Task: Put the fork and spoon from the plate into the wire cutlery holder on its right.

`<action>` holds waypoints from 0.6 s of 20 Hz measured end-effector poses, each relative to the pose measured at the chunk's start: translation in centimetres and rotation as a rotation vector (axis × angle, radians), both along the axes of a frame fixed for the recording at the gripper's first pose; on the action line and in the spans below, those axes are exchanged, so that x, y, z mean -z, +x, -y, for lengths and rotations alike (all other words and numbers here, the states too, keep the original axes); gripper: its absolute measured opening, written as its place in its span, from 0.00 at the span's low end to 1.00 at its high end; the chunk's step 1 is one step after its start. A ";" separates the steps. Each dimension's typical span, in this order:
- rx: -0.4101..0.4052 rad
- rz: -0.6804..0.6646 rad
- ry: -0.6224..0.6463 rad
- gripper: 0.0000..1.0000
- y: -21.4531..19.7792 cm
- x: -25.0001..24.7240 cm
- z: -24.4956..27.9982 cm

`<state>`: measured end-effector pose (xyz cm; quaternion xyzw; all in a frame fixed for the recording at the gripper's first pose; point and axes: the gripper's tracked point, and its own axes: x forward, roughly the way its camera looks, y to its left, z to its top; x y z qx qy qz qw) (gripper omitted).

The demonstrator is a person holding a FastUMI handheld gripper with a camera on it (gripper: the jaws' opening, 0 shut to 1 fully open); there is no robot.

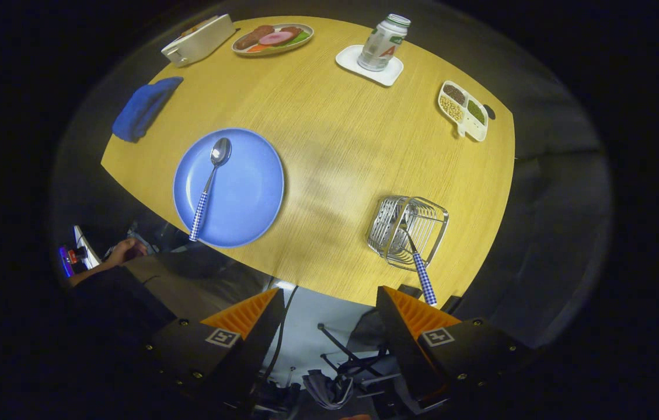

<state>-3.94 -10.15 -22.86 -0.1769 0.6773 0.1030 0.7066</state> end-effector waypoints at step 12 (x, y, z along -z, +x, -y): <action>-0.025 -0.034 0.108 0.97 -2.1 3.6 -9.7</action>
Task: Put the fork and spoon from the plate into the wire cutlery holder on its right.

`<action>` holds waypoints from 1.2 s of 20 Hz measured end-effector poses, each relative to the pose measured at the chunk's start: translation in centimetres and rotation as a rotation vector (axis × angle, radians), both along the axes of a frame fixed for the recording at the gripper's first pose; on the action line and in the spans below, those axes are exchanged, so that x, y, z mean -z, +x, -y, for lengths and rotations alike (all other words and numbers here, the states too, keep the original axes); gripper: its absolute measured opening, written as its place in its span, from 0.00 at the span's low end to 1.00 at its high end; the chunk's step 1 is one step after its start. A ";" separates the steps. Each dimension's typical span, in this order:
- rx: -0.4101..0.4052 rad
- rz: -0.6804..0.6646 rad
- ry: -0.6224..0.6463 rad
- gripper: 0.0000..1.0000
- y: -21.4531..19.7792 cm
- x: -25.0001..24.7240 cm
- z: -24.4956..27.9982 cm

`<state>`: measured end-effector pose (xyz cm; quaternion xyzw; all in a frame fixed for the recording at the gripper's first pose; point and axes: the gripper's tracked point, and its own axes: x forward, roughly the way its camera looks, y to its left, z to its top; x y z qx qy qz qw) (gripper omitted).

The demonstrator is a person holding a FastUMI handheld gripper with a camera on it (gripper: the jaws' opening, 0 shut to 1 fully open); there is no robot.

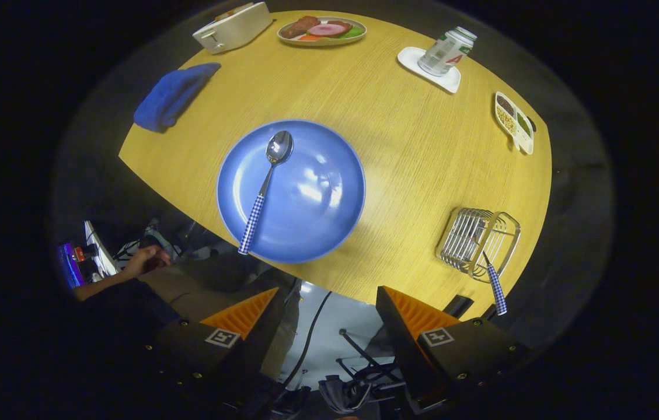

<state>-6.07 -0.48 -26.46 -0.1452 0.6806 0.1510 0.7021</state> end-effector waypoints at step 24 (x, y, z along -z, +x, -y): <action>0.138 -0.053 0.067 0.99 2.5 9.6 -10.1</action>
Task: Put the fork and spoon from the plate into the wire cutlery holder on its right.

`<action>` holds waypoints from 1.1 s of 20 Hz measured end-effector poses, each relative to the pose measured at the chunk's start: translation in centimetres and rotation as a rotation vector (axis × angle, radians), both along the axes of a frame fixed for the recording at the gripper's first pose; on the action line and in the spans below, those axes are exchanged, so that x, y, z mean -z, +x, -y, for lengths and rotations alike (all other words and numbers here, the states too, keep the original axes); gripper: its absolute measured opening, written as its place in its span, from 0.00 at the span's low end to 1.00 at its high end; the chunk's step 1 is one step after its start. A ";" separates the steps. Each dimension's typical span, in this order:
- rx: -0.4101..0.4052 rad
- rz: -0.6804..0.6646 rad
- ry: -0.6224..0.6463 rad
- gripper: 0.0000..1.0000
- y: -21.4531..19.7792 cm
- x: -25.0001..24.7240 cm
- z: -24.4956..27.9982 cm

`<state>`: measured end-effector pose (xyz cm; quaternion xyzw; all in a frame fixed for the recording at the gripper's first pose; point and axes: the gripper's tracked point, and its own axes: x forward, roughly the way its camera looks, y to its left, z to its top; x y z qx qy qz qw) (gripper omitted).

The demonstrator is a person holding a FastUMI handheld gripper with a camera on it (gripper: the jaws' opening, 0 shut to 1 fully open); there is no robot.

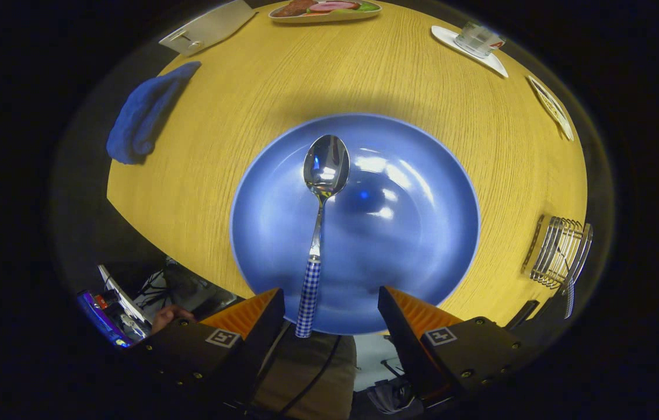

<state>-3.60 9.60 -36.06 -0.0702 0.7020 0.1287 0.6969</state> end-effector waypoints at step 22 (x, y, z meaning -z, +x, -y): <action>-0.222 -0.102 -0.024 0.06 -0.7 -1.6 2.8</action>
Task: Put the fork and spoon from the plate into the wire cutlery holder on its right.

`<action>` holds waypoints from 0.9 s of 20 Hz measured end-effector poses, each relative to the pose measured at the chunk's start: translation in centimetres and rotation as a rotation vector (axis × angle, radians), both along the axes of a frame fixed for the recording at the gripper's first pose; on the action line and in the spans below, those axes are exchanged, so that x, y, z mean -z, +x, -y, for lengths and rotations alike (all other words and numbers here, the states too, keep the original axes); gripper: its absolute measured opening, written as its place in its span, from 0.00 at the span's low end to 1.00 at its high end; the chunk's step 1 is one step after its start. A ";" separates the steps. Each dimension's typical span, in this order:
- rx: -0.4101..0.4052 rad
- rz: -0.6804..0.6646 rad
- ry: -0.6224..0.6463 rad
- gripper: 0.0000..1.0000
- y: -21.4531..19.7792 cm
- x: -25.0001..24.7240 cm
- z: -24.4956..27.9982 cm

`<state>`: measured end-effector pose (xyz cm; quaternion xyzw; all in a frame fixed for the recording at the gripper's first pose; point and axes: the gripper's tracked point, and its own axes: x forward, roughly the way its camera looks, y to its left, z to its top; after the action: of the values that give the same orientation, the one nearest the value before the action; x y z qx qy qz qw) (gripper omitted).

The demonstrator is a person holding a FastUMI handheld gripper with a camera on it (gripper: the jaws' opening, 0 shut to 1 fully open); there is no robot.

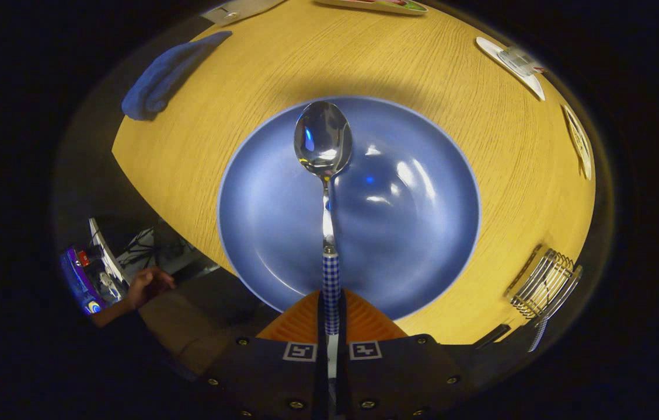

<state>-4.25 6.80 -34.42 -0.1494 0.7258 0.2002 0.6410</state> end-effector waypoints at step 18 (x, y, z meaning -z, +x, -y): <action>0.020 -0.107 -0.189 0.06 -3.6 -12.2 18.8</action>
<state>-7.87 -12.02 -22.23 -0.1910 0.7761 0.1319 0.5863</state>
